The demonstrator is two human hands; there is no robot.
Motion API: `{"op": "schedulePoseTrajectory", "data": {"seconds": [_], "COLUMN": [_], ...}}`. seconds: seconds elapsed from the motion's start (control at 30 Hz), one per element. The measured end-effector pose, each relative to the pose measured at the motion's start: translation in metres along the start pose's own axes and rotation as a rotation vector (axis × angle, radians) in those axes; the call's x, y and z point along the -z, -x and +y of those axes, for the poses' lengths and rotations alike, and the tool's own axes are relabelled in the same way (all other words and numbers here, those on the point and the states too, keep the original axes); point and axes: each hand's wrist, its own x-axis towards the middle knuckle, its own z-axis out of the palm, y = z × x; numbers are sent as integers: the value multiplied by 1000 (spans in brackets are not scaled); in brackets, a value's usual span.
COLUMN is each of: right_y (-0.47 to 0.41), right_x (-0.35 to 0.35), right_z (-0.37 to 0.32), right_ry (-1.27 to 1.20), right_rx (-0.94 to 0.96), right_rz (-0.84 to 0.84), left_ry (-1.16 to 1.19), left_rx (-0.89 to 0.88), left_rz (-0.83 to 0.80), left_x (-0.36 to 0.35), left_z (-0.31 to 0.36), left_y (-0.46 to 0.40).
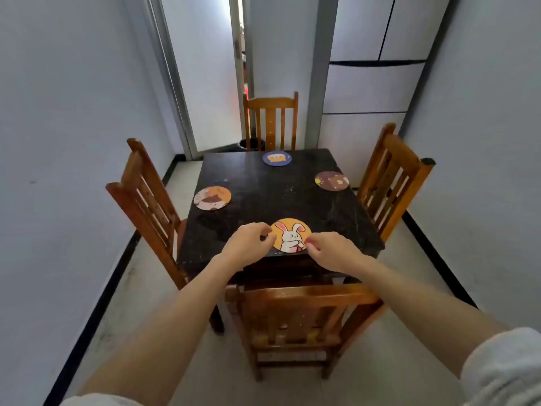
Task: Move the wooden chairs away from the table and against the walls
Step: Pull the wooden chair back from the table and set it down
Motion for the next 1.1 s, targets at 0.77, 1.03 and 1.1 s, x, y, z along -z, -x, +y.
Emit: {"op": "schedulePoseTrajectory", "data": {"seconds": [0.77, 1.03, 1.1], "right_y": [108, 208, 233], "right_x": [-93, -130, -139], "right_z": [20, 4, 0], "right_ry": [128, 124, 127], "right_rx": [-67, 25, 53], "right_rz": [-696, -663, -623], "left_ry": [-262, -209, -225], "left_rx": [-53, 55, 81], "left_rz": [-792, -983, -951], "left_x": [-149, -169, -174], "left_z": [-38, -28, -19], "left_y": [86, 179, 207]}}
